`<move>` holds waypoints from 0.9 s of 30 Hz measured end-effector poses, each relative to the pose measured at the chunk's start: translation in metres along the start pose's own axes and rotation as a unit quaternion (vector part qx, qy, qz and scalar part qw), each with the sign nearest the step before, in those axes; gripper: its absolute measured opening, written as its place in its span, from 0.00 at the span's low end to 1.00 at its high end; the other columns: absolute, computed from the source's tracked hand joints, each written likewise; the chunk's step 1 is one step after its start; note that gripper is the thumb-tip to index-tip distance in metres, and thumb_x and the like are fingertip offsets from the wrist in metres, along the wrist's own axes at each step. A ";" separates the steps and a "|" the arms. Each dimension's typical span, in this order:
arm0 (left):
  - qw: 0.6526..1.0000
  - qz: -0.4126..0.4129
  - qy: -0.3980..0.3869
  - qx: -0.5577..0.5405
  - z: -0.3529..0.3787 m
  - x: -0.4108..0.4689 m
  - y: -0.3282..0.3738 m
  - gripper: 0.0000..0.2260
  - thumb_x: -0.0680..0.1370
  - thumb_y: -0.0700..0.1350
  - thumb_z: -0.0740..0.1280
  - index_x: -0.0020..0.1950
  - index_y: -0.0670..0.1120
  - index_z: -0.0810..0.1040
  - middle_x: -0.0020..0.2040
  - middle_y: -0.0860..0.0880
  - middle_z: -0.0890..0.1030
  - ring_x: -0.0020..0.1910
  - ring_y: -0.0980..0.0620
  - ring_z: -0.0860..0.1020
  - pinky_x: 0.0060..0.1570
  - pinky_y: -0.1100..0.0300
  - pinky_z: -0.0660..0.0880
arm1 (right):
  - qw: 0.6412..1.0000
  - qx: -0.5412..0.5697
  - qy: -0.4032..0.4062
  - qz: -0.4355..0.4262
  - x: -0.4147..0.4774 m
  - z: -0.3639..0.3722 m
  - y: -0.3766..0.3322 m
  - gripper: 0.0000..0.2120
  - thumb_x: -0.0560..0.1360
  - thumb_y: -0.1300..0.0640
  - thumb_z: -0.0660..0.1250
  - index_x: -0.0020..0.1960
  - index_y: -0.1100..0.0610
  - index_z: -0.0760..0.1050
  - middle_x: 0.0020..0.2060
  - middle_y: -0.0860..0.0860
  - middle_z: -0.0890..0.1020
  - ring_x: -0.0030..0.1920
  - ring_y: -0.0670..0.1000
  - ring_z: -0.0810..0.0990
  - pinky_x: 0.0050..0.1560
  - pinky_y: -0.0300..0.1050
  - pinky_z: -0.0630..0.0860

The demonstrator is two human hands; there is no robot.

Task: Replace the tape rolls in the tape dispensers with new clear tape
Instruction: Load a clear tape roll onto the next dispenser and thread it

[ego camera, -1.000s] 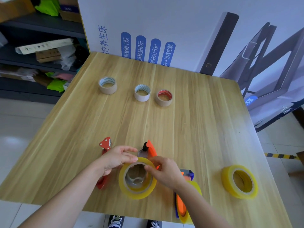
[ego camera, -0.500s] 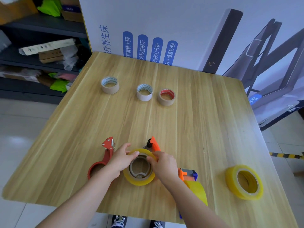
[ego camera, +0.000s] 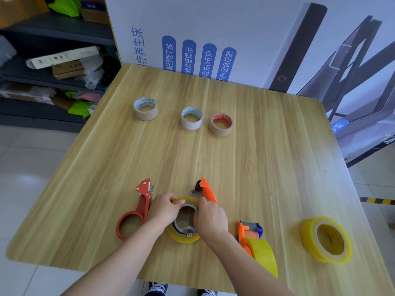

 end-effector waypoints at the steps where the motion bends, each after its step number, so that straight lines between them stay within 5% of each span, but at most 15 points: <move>1: 1.000 0.002 -0.013 -0.016 0.001 0.000 -0.001 0.11 0.78 0.54 0.64 0.52 0.49 0.78 0.50 0.50 0.79 0.51 0.50 0.77 0.49 0.58 0.71 | 1.000 0.003 -0.002 -0.001 0.000 -0.001 0.001 0.07 0.78 0.62 0.58 0.55 0.57 0.70 0.46 0.54 0.80 0.45 0.58 0.79 0.36 0.46 0.68; 3: 0.996 0.002 -0.035 -0.077 -0.003 -0.004 0.002 0.10 0.80 0.55 0.60 0.43 0.52 0.73 0.42 0.53 0.74 0.41 0.55 0.72 0.48 0.57 0.68 | 1.000 0.024 0.006 -0.006 -0.002 -0.008 0.004 0.10 0.78 0.60 0.58 0.59 0.56 0.70 0.48 0.55 0.82 0.44 0.58 0.79 0.37 0.46 0.68; 6: 0.973 -0.017 -0.045 -0.224 -0.017 -0.009 0.004 0.10 0.81 0.53 0.60 0.55 0.50 0.76 0.52 0.53 0.76 0.53 0.53 0.73 0.57 0.57 0.68 | 0.994 0.086 0.047 -0.039 -0.007 -0.024 0.007 0.13 0.79 0.56 0.59 0.63 0.54 0.70 0.45 0.53 0.82 0.42 0.58 0.79 0.39 0.49 0.74; 11: 0.859 -0.104 -0.191 -0.464 -0.026 -0.030 0.015 0.17 0.75 0.54 0.67 0.56 0.44 0.81 0.53 0.41 0.84 0.55 0.42 0.80 0.60 0.45 0.74 | 0.972 0.193 0.098 -0.088 -0.018 -0.061 0.001 0.11 0.78 0.53 0.63 0.61 0.48 0.72 0.30 0.42 0.73 0.36 0.52 0.75 0.36 0.45 0.70; 17: 0.829 0.025 -0.173 -0.531 -0.048 -0.056 0.055 0.21 0.70 0.48 0.68 0.59 0.37 0.79 0.56 0.37 0.82 0.56 0.40 0.80 0.61 0.46 0.73 | 0.923 0.308 0.204 -0.108 -0.038 -0.107 -0.008 0.17 0.77 0.57 0.66 0.65 0.48 0.75 0.48 0.44 0.80 0.46 0.46 0.77 0.46 0.37 0.72; 20: 0.822 0.090 -0.123 -0.548 -0.063 -0.071 0.071 0.17 0.69 0.46 0.68 0.54 0.38 0.80 0.50 0.39 0.84 0.49 0.42 0.81 0.55 0.48 0.75 | 0.872 0.384 0.272 -0.135 -0.052 -0.123 -0.015 0.06 0.76 0.59 0.67 0.51 0.51 0.79 0.45 0.43 0.81 0.45 0.43 0.79 0.46 0.41 0.76; 23: 0.813 0.160 -0.093 -0.552 -0.079 -0.085 0.086 0.13 0.71 0.44 0.67 0.52 0.37 0.80 0.46 0.40 0.84 0.44 0.45 0.82 0.45 0.56 0.79 | 0.851 0.467 0.177 -0.164 -0.061 -0.131 -0.033 0.11 0.76 0.52 0.66 0.36 0.54 0.76 0.30 0.43 0.76 0.33 0.41 0.73 0.37 0.38 0.70; 27: 0.798 0.225 -0.106 -0.549 -0.092 -0.109 0.104 0.10 0.76 0.40 0.63 0.51 0.37 0.81 0.45 0.41 0.85 0.42 0.49 0.84 0.39 0.63 0.79 | 0.832 0.479 0.141 -0.241 -0.073 -0.146 -0.048 0.16 0.71 0.44 0.70 0.49 0.56 0.80 0.39 0.55 0.83 0.40 0.51 0.79 0.45 0.48 0.76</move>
Point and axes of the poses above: each hand's wrist, its own x-axis towards the middle knuckle, its own z-axis out of the palm, y = z × x, the point moved 5 cm from there along x, towards the middle knuckle
